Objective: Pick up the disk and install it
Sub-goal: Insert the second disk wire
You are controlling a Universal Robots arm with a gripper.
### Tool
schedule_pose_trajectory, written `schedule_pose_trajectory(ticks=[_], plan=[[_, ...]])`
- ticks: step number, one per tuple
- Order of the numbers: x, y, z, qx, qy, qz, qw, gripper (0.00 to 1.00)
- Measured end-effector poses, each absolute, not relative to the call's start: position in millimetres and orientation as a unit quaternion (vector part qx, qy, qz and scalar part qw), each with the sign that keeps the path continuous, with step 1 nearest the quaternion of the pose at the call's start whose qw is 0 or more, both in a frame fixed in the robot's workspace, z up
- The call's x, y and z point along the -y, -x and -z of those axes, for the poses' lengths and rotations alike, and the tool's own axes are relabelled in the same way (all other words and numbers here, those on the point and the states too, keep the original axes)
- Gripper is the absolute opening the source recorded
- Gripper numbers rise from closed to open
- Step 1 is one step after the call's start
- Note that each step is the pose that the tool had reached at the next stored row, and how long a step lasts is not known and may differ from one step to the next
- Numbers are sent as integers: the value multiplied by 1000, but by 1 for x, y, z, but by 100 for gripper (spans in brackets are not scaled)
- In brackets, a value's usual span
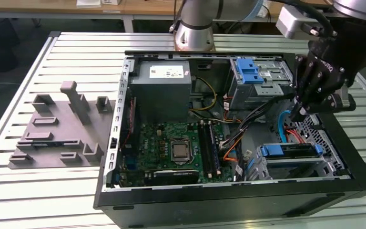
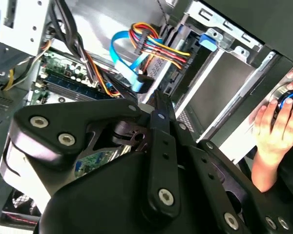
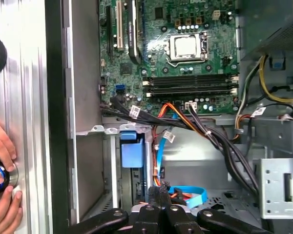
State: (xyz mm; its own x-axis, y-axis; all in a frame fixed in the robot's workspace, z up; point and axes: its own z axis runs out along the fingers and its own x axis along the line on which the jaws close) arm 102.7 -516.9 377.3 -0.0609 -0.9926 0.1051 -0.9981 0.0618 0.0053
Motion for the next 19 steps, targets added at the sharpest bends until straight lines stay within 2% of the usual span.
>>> schedule_pose_trajectory(ticks=[9, 14, 18, 19], plan=[[502, -103, -387, 727, -684, -35, 41, 11], [492, -103, -387, 727, -683, -46, 51, 11], [491, -103, -384, 727, -683, -47, 52, 11], [490, -103, -383, 727, -683, -47, 53, 18]])
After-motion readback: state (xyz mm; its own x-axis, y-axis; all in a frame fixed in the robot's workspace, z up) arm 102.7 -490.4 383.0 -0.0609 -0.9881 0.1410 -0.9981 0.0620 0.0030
